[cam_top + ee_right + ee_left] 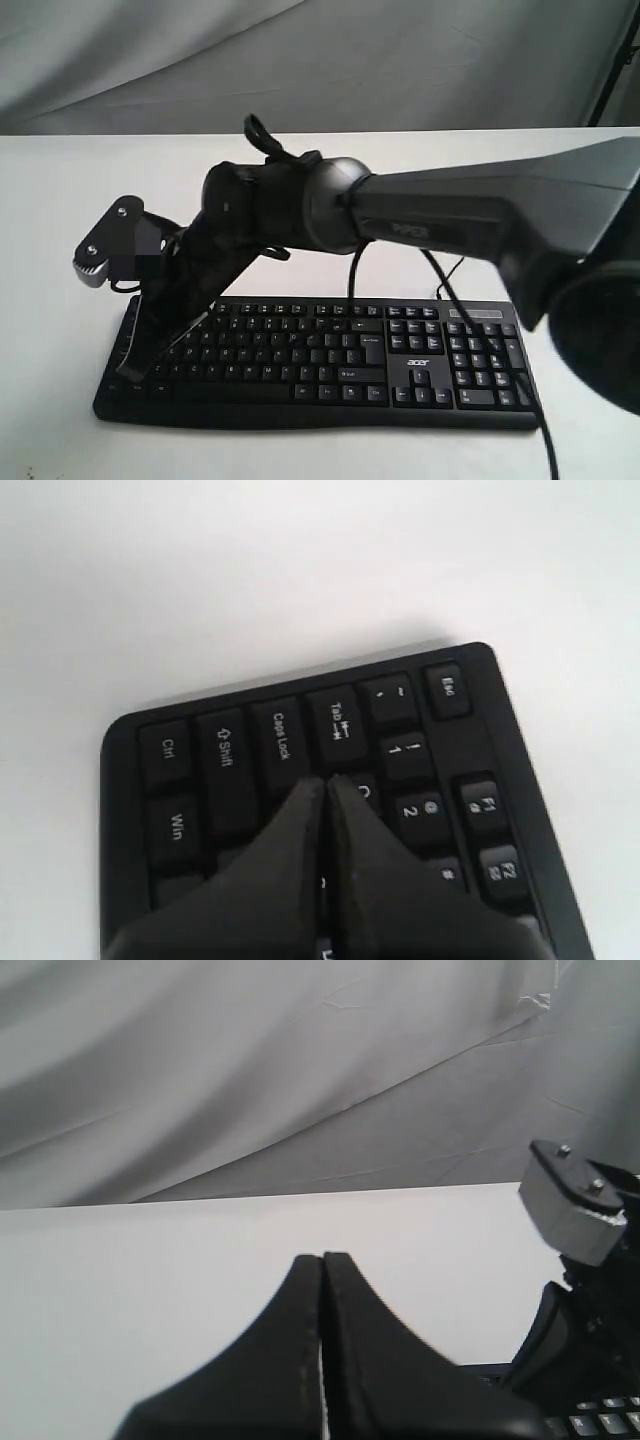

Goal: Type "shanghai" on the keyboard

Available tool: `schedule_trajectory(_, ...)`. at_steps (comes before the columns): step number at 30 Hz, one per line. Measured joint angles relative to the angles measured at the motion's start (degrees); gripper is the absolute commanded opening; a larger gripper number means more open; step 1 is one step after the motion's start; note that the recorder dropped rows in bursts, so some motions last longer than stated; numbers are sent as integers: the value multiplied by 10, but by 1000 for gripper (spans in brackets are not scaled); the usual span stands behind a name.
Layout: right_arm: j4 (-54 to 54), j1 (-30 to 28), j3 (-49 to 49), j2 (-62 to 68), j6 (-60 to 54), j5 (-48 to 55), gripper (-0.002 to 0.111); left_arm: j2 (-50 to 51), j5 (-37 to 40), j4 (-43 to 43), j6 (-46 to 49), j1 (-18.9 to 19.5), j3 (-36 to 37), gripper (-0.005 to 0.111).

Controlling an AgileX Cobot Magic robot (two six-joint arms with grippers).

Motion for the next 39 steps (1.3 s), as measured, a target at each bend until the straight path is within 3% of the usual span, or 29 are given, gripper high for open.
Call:
schedule_trajectory(5,0,4,-35,30,0,23,0,0,0,0,0,0,0,0)
schedule_trajectory(39,8,5,-38,50,-12,31,0,0,0,0,0,0,0,0)
